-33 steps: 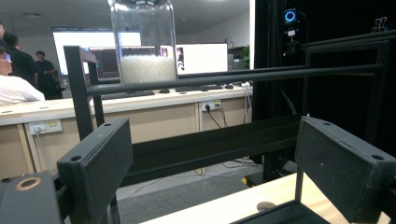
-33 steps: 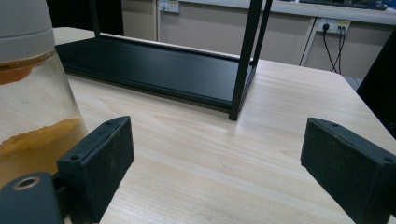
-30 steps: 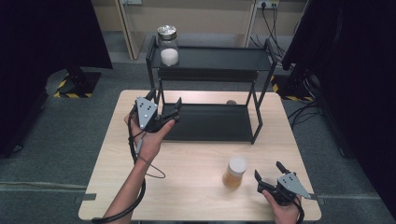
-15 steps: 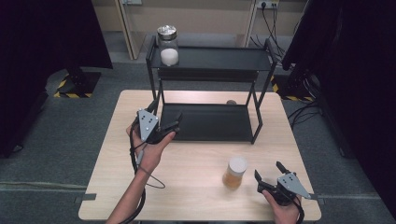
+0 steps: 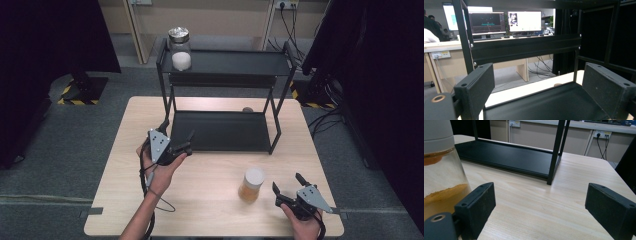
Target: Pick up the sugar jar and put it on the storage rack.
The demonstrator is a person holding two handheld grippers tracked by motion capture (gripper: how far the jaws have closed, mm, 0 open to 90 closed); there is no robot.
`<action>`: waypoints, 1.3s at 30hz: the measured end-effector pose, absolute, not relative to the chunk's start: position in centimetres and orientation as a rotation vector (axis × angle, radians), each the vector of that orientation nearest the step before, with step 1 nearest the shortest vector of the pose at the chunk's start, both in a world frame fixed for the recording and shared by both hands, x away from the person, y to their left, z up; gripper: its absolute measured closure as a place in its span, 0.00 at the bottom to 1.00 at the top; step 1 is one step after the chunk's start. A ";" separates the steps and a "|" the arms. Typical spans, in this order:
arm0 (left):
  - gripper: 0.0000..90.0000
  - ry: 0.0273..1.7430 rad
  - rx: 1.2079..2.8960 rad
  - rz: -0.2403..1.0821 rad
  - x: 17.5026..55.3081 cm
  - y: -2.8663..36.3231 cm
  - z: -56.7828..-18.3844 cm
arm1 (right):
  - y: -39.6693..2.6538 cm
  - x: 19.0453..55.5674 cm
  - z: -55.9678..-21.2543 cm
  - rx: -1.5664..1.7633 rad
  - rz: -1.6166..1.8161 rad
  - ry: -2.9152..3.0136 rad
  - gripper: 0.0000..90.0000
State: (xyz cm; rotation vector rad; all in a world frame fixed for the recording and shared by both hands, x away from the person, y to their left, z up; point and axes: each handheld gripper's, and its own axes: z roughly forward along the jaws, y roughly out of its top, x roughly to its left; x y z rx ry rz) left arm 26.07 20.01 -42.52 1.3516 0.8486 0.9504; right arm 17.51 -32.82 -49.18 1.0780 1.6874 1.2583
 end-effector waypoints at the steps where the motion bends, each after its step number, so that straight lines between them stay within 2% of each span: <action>1: 0.11 0.854 1.352 0.946 26.0 20.1 -42.8 | -32.8 17.5 -49.2 1.078 1.259 1.686 0.11; 28: 0.11 0.938 1.434 0.832 23.2 21.7 -50.6 | -32.8 17.5 -49.2 1.072 1.257 1.687 0.11; 39: 0.11 0.953 1.458 0.800 22.9 21.8 -51.7 | -32.9 17.5 -49.2 1.066 1.258 1.690 0.11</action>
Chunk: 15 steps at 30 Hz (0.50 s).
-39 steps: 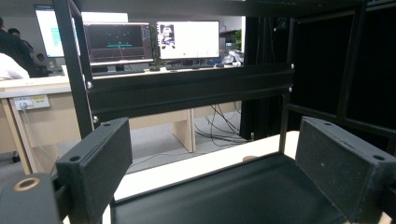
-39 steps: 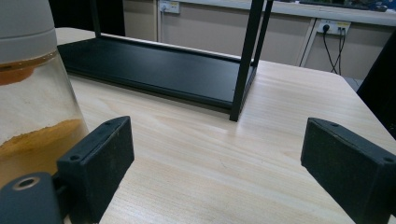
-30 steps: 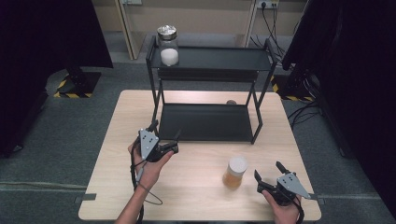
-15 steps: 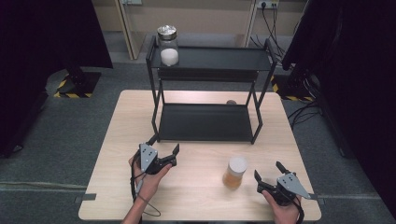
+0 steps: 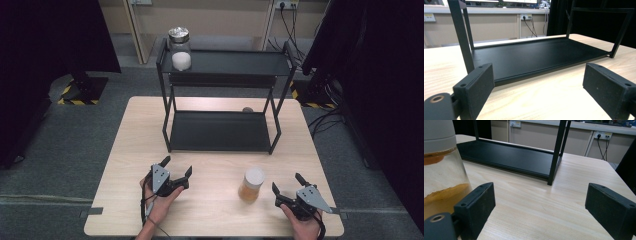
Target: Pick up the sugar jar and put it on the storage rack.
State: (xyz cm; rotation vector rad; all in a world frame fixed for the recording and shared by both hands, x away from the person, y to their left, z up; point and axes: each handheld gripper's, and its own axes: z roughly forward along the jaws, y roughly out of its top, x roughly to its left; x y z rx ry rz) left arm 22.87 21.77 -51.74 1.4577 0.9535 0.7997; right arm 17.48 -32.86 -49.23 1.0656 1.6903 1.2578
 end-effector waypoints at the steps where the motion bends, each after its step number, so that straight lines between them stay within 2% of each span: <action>1: 0.11 0.950 1.457 0.801 22.9 21.8 -51.8 | -32.9 17.5 -49.2 1.066 1.258 1.692 0.10; 15: 0.10 0.942 1.450 0.786 22.9 22.1 -51.9 | -32.8 17.5 -49.2 1.061 1.255 1.691 0.10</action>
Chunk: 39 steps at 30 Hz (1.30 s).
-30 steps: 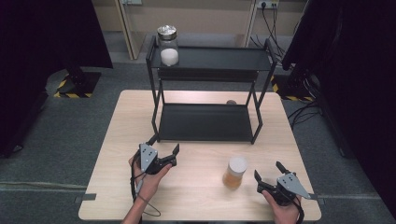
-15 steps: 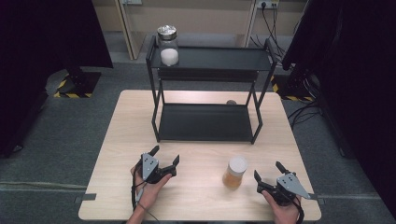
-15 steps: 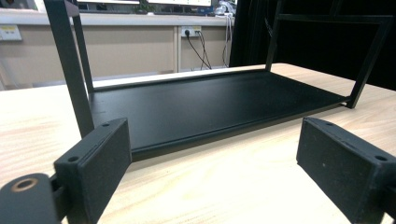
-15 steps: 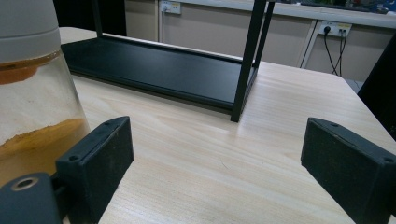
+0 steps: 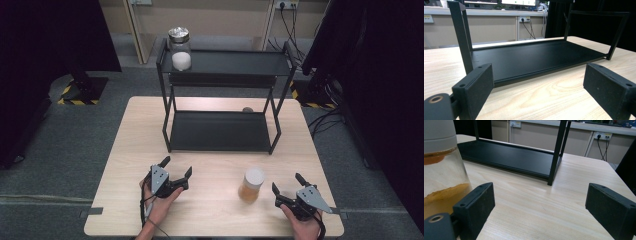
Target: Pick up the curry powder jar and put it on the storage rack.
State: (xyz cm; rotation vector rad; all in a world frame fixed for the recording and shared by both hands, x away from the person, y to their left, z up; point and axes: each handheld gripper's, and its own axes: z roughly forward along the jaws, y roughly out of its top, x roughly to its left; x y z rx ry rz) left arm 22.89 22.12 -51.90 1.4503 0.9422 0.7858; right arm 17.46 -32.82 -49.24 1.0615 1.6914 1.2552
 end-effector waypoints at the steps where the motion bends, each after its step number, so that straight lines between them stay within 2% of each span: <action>1: 0.10 0.944 1.450 0.782 22.9 22.2 -51.9 | -32.8 17.5 -49.2 1.061 1.254 1.692 0.10; 16: 0.10 0.944 1.451 0.788 22.9 22.1 -51.9 | -33.7 17.6 -49.0 0.977 1.436 1.761 0.09; 28: 0.10 0.944 1.451 0.782 22.9 22.1 -51.9 | -32.3 17.9 -48.1 0.834 1.530 1.814 0.09; 33: 0.10 0.942 1.456 0.784 22.9 22.1 -51.8 | -31.7 18.0 -47.8 0.814 1.542 1.823 0.11; 39: 0.10 0.941 1.456 0.784 22.9 22.1 -51.8 | -30.5 19.0 -47.6 0.793 1.539 1.838 0.19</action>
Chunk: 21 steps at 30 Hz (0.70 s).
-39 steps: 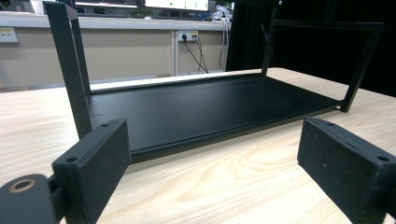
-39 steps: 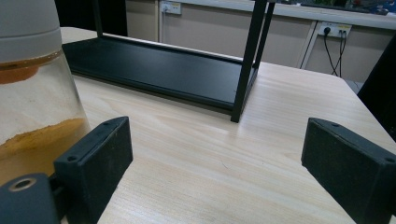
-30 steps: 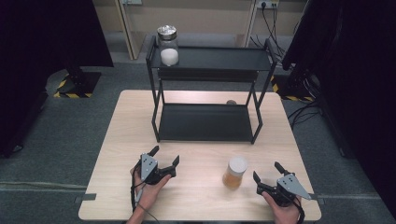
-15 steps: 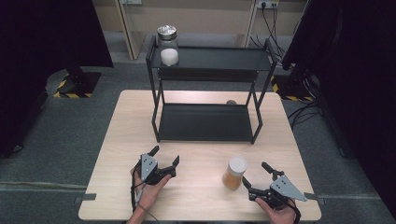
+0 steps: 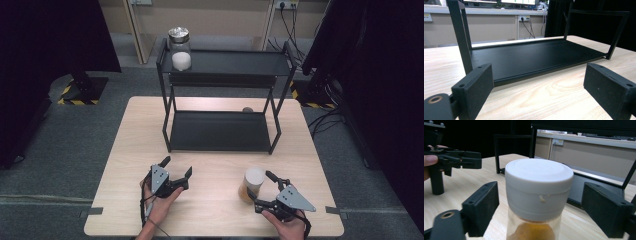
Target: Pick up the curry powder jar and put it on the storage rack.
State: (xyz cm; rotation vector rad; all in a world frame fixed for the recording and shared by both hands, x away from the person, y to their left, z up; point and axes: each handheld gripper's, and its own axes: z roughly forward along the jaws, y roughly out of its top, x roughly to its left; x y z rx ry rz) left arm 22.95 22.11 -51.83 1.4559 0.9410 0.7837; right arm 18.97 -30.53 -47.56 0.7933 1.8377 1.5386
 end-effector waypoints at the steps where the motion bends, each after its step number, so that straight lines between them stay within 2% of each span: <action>1: 0.10 0.939 1.457 0.784 23.0 22.1 -51.8 | -30.4 19.1 -47.6 0.790 1.536 1.838 0.21; 10: 0.10 0.940 1.459 0.784 23.0 22.1 -51.8 | -29.6 19.6 -47.5 0.776 1.512 1.851 0.37; 21: 0.10 0.944 1.462 0.783 23.0 22.1 -51.7 | -29.1 18.8 -47.0 0.829 1.521 1.822 0.38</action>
